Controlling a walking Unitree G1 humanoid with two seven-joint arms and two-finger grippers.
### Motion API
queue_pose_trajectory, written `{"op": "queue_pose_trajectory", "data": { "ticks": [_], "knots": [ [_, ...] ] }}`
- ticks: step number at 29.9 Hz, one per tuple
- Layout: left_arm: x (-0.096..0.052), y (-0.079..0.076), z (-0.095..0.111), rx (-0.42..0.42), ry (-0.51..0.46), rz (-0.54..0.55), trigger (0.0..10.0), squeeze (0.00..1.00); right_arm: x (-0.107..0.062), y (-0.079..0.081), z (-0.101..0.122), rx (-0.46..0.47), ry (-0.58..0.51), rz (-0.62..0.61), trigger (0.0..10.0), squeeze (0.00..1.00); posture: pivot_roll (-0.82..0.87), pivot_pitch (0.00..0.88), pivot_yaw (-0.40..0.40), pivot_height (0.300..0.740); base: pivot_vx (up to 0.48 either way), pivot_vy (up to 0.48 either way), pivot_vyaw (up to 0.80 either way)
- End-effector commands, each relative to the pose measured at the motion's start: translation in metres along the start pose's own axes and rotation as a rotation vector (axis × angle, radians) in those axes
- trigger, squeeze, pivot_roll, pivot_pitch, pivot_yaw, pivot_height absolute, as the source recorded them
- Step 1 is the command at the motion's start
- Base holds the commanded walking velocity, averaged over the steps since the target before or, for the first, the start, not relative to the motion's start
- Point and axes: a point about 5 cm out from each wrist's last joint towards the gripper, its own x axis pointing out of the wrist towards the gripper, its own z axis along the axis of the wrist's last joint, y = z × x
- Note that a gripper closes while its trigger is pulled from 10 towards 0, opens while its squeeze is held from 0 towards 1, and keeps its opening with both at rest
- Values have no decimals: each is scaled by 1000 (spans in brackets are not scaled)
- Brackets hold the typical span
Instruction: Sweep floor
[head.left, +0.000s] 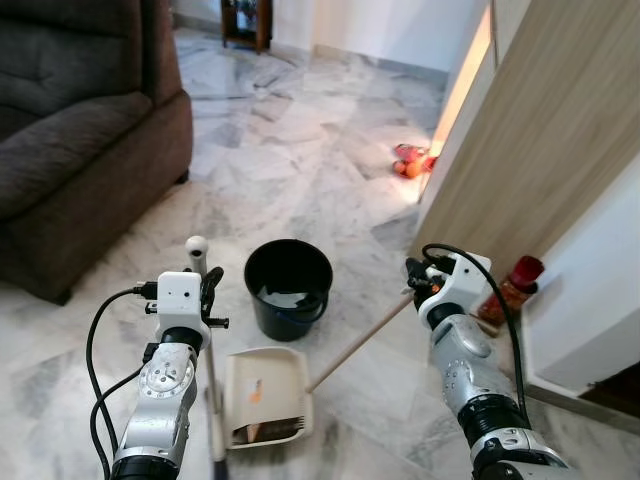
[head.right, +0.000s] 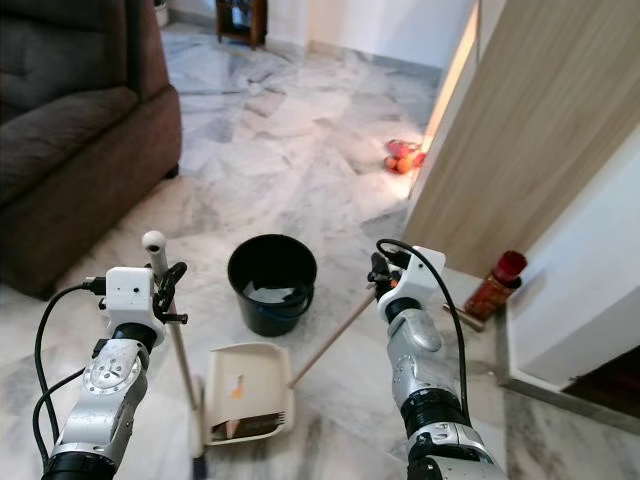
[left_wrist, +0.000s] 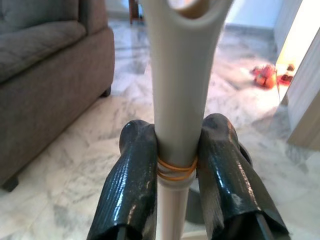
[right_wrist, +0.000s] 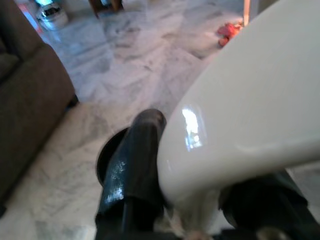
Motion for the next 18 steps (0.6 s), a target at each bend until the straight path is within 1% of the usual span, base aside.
{"op": "queue_pose_trajectory", "data": {
  "ticks": [1, 6, 11, 14, 18],
  "knots": [
    [4, -6, 10, -11, -42, -20, 10000, 0, 2, 0, 10, 43, -49, 0, 10000, 0, 55, 85, -86, 740, 0, 0, 0],
    [4, -6, 10, -10, -41, -22, 10000, 0, 2, -2, 12, 33, -62, -8, 10000, 0, 55, 85, -86, 740, 0, 0, 0],
    [3, -6, 9, -9, -39, -23, 10000, 0, 2, -4, 19, -7, -84, -8, 10000, 0, 55, 85, -86, 740, 0, 0, 0],
    [3, -6, 9, -8, -39, -23, 10000, 0, 2, -8, 29, -45, -116, -9, 10000, 0, 55, 85, -86, 740, 0, 0, 0],
    [3, -5, 9, -6, -38, -23, 10000, 0, 0, -10, 42, -55, -161, -7, 10000, 0, 55, 85, -86, 740, 0, 0, 0]
  ]
}}
